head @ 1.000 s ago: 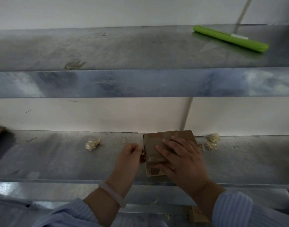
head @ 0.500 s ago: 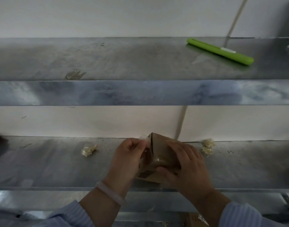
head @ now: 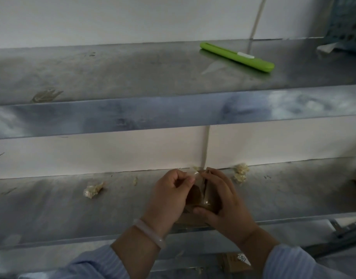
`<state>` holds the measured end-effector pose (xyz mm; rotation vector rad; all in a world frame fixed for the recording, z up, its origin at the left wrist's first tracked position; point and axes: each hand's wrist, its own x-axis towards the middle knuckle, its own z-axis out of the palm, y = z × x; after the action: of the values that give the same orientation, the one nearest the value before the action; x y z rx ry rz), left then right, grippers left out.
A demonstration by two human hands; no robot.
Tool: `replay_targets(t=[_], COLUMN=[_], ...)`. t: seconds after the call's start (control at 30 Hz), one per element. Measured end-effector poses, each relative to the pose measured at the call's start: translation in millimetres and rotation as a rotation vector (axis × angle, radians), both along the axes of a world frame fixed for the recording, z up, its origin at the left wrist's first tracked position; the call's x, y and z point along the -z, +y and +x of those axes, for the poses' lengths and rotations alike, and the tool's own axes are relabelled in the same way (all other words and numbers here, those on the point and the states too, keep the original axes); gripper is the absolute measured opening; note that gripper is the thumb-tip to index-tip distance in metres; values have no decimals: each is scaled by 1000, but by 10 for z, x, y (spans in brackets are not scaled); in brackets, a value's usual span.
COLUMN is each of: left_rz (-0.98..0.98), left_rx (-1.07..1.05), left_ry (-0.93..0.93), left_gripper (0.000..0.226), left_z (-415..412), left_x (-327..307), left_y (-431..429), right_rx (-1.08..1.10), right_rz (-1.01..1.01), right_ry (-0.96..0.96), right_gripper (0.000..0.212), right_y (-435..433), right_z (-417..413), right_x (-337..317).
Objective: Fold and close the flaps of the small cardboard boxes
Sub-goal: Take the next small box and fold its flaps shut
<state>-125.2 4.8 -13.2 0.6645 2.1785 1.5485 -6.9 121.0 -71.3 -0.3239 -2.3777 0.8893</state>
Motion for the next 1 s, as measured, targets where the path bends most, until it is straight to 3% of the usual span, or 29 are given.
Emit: replay_targets(t=[0.33, 0.53, 0.6, 0.73, 0.87, 1.0], left_rz=[137, 38, 15, -41, -124, -203], left_rx=[-83, 143, 170, 215, 184, 162], left_ry=[-223, -106, -36, 41, 161, 165], left_gripper=[10, 6, 4, 14, 18, 18], left_z=[119, 124, 165, 270, 372, 368], left_x=[16, -66, -38, 168, 256, 227], left_y=[32, 118, 194, 317, 380, 411], right_rx=[-11, 22, 49, 126, 83, 36], right_rz=[-73, -81, -168, -259, -475, -617], right_ry=[99, 78, 82, 60, 80, 80], right_gripper=[68, 70, 70, 45, 40, 37], right_y=[42, 63, 83, 198, 230, 247], right_z=[36, 185, 175, 202, 303, 280], right_x=[118, 29, -9, 144, 350, 373])
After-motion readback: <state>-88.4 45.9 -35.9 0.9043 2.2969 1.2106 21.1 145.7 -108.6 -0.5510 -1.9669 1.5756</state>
